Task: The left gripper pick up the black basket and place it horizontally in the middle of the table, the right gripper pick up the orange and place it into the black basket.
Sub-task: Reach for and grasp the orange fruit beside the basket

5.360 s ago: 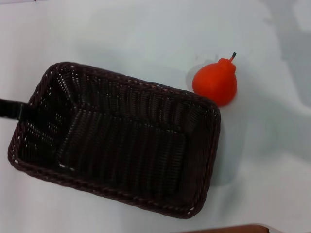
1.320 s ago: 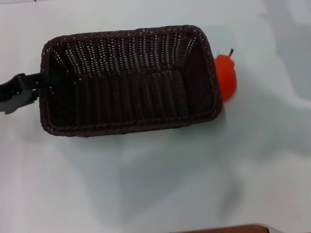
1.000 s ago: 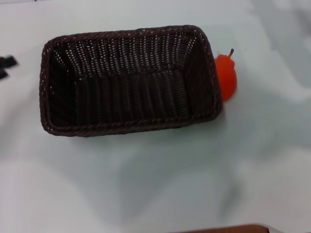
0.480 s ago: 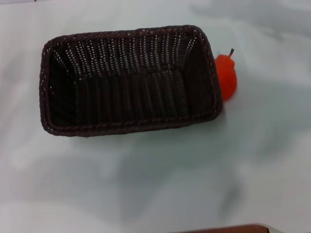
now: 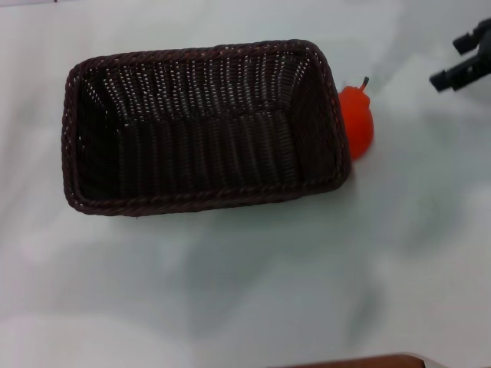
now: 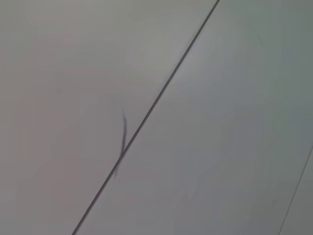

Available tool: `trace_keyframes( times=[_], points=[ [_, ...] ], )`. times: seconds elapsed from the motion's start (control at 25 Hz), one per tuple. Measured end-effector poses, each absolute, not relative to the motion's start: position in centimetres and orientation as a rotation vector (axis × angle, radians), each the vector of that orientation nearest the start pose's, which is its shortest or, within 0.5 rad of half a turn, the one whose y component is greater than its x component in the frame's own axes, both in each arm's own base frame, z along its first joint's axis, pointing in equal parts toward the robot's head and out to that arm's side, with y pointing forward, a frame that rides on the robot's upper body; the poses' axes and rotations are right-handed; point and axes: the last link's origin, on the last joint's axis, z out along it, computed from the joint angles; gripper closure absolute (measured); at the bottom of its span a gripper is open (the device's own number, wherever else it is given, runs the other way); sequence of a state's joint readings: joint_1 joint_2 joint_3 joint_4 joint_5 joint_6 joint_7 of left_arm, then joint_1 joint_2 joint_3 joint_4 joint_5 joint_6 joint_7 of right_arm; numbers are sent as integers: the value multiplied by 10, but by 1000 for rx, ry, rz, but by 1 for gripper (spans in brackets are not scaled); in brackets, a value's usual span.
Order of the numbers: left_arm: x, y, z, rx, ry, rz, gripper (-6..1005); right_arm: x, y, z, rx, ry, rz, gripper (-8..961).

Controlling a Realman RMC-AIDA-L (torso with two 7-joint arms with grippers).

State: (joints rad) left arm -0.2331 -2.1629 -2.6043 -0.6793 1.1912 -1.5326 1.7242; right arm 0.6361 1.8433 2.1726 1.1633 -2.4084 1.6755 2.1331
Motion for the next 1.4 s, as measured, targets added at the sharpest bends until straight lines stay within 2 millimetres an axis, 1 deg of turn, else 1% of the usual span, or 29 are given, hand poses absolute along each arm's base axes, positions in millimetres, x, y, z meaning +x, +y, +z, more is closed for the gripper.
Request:
trace_keyframes(
  times=[0.16, 0.2, 0.24, 0.32, 0.36, 0.56, 0.72, 0.92, 1.12, 1.24, 1.4],
  points=[
    [-313, 286, 87, -1668, -812, -1445, 142, 231, 383, 105, 841, 2685, 429, 115],
    [-313, 286, 86, -1665, -820, -1449, 143, 231, 383, 98, 830, 2682, 400, 116],
    [-314, 286, 84, -1660, -832, -1453, 143, 228, 383, 88, 805, 2686, 359, 116],
    [-314, 285, 83, -1661, -835, -1454, 143, 226, 384, 79, 782, 2691, 330, 116],
    [-314, 285, 83, -1661, -839, -1455, 142, 226, 384, 79, 782, 2691, 330, 117],
    [-315, 284, 81, -1661, -847, -1463, 142, 222, 389, 63, 747, 2694, 301, 118],
    [-314, 282, 81, -1659, -847, -1473, 141, 224, 392, 52, 757, 2683, 278, 118],
    [-315, 282, 79, -1655, -853, -1489, 142, 226, 393, 34, 746, 2684, 278, 119],
    [-315, 282, 79, -1654, -857, -1492, 143, 223, 393, 14, 716, 2709, 257, 120],
    [-315, 282, 78, -1652, -865, -1498, 142, 223, 394, 8, 713, 2713, 259, 121],
    [-315, 280, 78, -1648, -883, -1509, 142, 223, 396, 3, 720, 2715, 267, 200]
  ],
)
